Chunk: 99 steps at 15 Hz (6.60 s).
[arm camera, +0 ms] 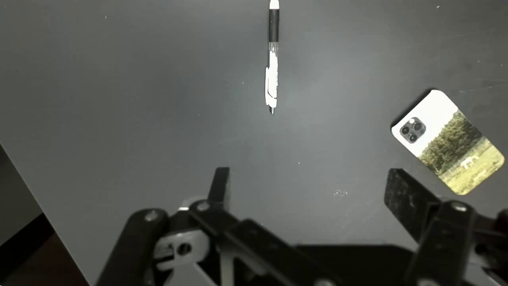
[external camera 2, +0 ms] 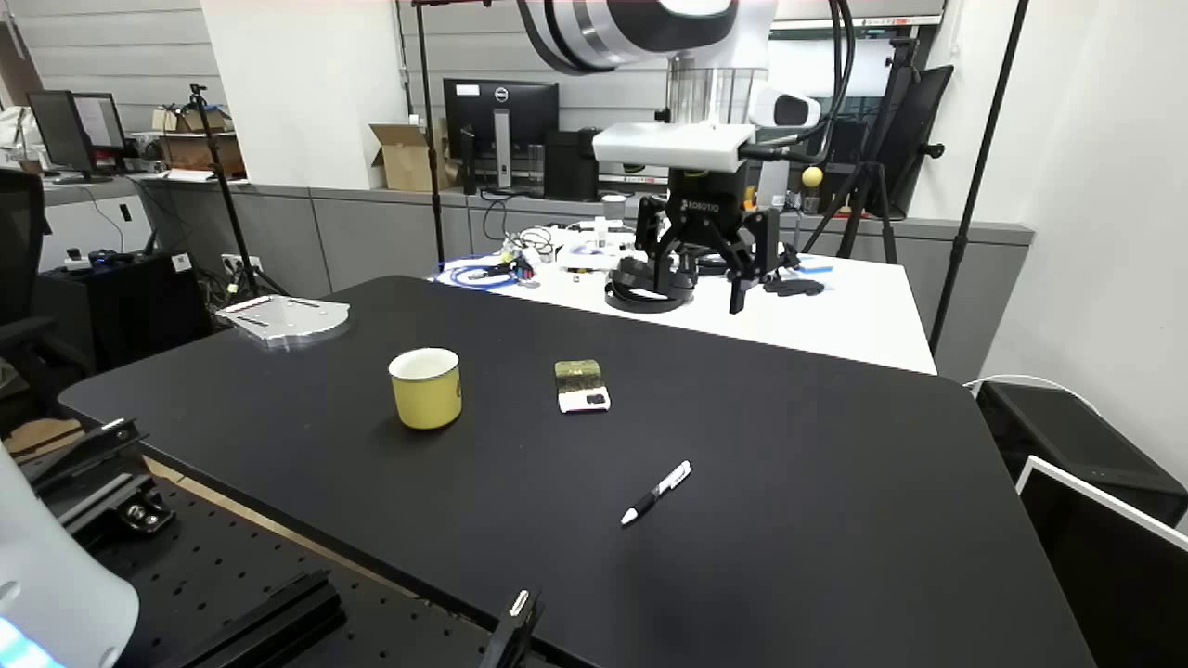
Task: Put the pen in the cup
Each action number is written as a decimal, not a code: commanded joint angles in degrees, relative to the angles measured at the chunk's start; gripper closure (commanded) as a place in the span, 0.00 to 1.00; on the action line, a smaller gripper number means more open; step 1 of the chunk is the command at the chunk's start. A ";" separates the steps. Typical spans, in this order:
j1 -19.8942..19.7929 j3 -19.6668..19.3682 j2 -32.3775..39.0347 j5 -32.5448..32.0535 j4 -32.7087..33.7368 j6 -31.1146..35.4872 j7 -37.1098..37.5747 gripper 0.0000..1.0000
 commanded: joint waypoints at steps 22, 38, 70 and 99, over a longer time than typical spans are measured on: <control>-2.54 2.01 5.83 -1.10 -3.39 3.86 1.36 0.00; -9.19 7.30 12.42 1.11 -4.43 13.60 -2.04 0.00; -10.59 8.51 12.75 0.08 -4.34 13.93 -3.60 0.00; -13.31 12.29 17.39 3.13 -4.29 18.40 -5.56 0.00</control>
